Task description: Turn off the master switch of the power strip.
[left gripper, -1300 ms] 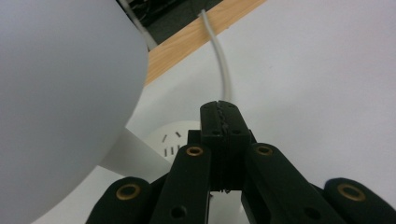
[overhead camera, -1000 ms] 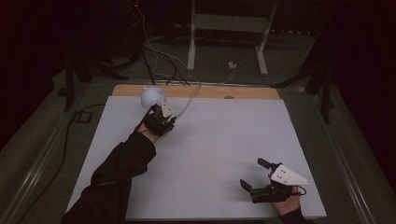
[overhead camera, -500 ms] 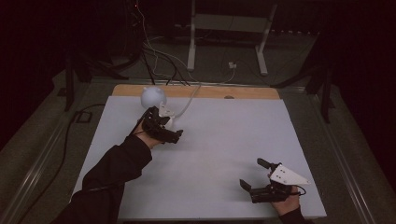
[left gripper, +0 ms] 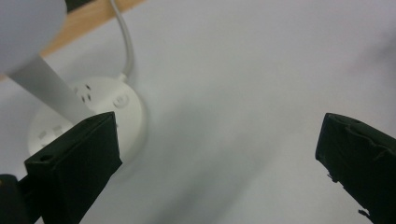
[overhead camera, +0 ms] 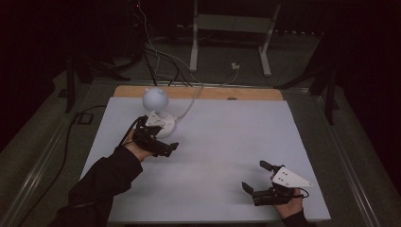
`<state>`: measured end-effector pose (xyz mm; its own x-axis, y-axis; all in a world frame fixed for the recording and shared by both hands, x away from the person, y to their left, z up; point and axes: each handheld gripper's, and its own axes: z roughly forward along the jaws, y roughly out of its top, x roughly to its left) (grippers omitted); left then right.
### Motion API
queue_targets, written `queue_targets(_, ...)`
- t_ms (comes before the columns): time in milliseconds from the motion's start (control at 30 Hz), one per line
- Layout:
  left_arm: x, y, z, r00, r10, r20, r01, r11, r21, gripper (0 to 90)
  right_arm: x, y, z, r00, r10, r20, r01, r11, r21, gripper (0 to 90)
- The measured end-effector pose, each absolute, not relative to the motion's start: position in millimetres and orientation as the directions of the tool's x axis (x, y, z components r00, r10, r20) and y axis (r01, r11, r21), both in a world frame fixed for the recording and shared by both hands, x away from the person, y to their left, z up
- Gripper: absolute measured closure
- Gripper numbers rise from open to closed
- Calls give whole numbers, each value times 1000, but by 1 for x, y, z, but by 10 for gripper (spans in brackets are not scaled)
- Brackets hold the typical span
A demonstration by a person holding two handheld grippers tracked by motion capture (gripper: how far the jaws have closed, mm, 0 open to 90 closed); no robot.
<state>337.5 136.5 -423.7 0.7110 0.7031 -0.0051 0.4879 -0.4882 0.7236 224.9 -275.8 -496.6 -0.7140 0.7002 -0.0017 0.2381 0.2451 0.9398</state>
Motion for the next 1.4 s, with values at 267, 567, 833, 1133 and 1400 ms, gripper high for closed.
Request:
queue_targets(267, 318, 154, -437, 731, 682, -19, 480, -494, 725, 4, 225, -276, -497, -713, 701, -3, 239, 247, 939, 3)
queue_targets(567, 291, 169, -463, 762, 645, -45, 477, -514, 713, 4, 225, -275, -497, -713, 702, -8, 236, 249, 939, 3)
queue_targets(833, 272, 180, -482, 791, 610, -56, 464, -537, 704, 4, 225, -274, -497, -714, 700, -11, 236, 256, 938, 3)
queue_targets(1133, 256, 199, -497, 792, 608, -50, 447, -523, 726, 4, 225, -274, -498, -714, 700, -11, 239, 259, 936, 2)
queue_targets(1400, 250, 215, -510, 802, 597, -18, 415, -535, 736, 4, 226, -273, -499, -718, 696, -10, 242, 263, 934, 2)
